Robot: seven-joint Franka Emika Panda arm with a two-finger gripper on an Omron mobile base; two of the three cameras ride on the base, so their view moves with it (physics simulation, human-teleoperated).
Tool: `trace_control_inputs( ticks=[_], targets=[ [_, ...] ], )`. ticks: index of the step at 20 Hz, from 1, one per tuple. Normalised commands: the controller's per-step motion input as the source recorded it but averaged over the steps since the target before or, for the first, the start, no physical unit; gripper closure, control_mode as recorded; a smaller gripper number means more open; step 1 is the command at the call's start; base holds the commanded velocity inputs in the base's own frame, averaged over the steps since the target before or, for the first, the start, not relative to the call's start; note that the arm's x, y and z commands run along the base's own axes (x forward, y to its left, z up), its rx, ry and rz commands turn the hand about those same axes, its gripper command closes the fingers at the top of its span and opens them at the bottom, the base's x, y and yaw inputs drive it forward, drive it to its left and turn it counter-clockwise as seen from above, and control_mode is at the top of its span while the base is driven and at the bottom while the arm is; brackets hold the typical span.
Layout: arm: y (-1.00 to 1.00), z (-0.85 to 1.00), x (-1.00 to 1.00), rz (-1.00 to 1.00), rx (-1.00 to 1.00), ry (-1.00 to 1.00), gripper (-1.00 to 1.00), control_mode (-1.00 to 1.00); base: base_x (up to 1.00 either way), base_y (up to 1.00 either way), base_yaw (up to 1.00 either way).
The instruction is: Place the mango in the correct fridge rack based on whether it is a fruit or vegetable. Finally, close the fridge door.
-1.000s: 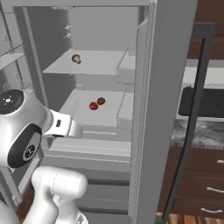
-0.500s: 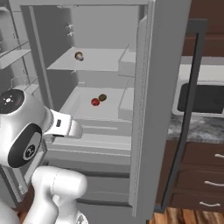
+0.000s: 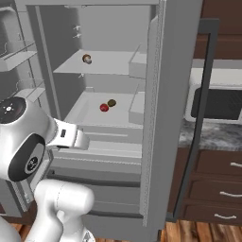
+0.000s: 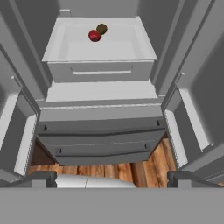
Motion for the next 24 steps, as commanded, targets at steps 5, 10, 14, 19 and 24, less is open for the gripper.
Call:
trace_control_inputs(
  ticks=[5, 10, 14, 19, 24],
  targets=[
    [0.00, 0.01, -0.04, 0.00, 0.00, 0.00, -1.00, -1.00, 0.00, 0.00, 0.00],
    [0.01, 0.14, -0.44, 0.06, -0.01, -0.09, -1.00, -1.00, 0.00, 0.00, 0.00],
    [0.46, 0.05, -0.75, 0.19, -0.15, -0.25, -1.00, -1.00, 0.00, 0.00, 0.00],
    [0.90, 0.19, -0.21, 0.17, -0.24, -0.02, -1.00, -1.00, 0.00, 0.00, 0.00],
    [1.00, 0.15, -0.10, 0.11, -0.36, 0.00, -1.00, -1.00, 0.00, 0.00, 0.00]
  ],
)
